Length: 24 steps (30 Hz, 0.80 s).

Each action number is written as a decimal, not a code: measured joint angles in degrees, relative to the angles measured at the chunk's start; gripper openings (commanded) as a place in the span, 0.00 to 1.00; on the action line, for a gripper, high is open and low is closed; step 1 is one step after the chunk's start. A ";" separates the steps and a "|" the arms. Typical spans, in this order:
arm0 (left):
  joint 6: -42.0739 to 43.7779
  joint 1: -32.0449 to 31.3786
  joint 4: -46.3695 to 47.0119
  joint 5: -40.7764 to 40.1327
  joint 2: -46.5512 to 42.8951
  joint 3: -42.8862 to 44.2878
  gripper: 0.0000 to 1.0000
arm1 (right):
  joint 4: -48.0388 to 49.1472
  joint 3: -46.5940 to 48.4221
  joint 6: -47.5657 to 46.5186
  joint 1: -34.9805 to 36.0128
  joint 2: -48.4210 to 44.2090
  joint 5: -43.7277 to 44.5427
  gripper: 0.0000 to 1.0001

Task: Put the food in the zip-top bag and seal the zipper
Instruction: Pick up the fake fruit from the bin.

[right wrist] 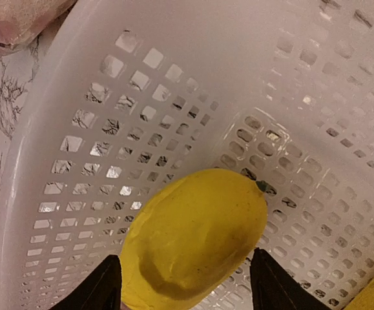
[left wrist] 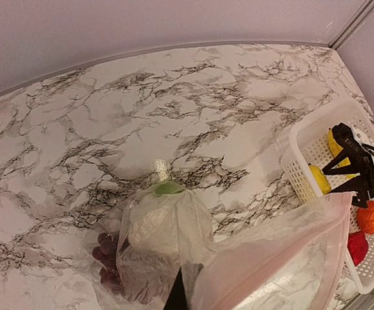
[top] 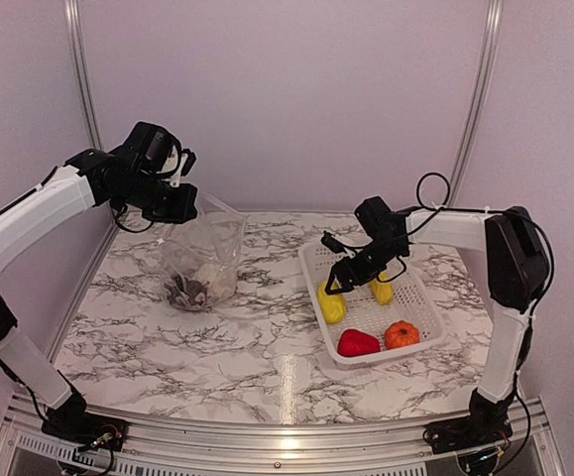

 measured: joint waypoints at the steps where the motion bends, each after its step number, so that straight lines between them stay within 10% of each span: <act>1: -0.11 0.00 0.11 0.00 -0.09 -0.11 0.00 | 0.00 0.13 0.50 -0.02 0.59 -0.20 0.67; 24: -1.60 0.00 2.16 1.95 -0.35 -1.55 0.00 | -0.22 3.02 2.78 -3.08 3.19 -3.13 0.36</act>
